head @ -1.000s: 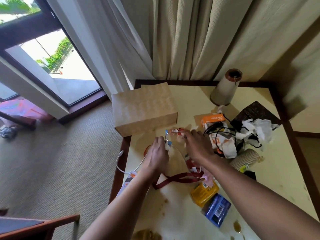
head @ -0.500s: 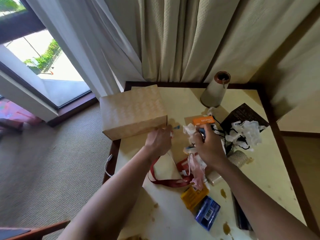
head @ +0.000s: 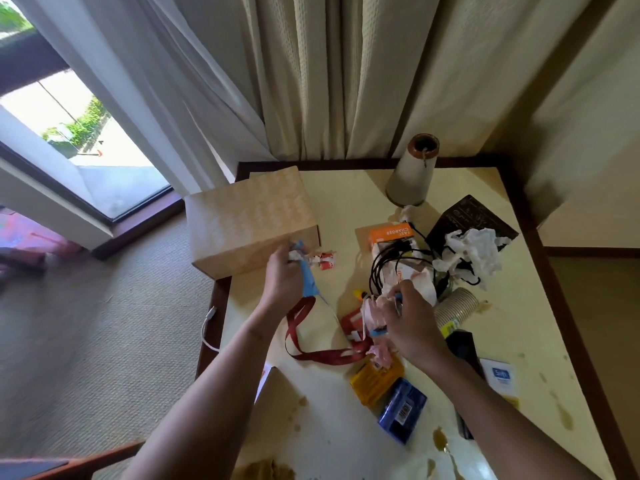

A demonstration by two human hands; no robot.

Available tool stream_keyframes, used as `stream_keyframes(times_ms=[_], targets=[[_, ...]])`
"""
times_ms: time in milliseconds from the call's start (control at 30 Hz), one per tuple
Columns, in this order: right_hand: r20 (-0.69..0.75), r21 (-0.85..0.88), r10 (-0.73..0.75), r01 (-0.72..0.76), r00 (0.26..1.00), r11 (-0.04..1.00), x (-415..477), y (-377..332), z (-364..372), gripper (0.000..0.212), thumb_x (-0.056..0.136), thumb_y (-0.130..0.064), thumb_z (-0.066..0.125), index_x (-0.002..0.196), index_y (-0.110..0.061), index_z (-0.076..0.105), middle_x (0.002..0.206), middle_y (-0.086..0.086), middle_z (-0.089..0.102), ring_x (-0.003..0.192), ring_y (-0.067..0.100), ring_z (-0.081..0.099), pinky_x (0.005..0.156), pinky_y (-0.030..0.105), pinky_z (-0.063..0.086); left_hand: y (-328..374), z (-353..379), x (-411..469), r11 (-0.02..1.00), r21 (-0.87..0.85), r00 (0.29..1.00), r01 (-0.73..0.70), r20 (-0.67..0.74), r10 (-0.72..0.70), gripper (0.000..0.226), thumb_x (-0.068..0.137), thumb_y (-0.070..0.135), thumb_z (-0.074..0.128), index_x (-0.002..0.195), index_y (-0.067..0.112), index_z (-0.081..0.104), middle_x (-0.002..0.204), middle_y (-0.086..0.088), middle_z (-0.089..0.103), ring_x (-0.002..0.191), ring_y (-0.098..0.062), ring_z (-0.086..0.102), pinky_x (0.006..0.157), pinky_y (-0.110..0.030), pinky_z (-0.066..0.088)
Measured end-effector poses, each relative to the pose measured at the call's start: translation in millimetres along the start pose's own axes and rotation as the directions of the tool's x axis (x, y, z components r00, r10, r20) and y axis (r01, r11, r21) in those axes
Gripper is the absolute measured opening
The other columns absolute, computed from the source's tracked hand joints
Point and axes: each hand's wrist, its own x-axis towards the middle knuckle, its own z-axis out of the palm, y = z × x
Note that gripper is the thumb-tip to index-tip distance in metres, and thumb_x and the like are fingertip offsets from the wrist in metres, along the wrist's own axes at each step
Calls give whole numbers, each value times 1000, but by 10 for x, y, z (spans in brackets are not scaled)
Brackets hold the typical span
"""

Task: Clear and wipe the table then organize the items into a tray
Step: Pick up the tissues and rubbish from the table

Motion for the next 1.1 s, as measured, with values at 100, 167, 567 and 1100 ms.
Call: stream_keyframes(times_ms=[100,167,567,1100], targets=[[4,-26,-22,22,1000,999,-77,77,20,8,102,-16,52,107,-21,51,105,4,60,94,21,63,68,25,44,24,-1,-30,962,-228,984,151,-60,-168,31,100,-3,35,99,8,64,93,-2,62,79,-17,57,66,-30,46],[43,-68,-43,46,998,997,-135,103,5,18,102,-16,51,119,-23,53,121,1,57,105,19,59,78,28,48,0,41,-14,987,-116,991,110,-68,-118,26,95,5,39,95,14,64,90,-6,63,80,-28,59,64,-34,46],[282,-445,-49,176,958,878,-160,108,42,59,95,-31,62,147,-33,34,142,3,39,113,28,57,79,38,57,-168,405,72,370,851,928,-373,352,124,49,98,14,47,146,19,42,134,-20,59,104,-44,66,82,-41,52],[-9,14,76,-76,997,997,-85,-172,-278,11,96,-12,58,103,-18,63,96,2,66,86,21,66,60,25,47,275,143,-268,844,449,955,-294,90,284,28,94,5,43,121,7,51,113,-18,65,93,-36,60,72,-44,47]])
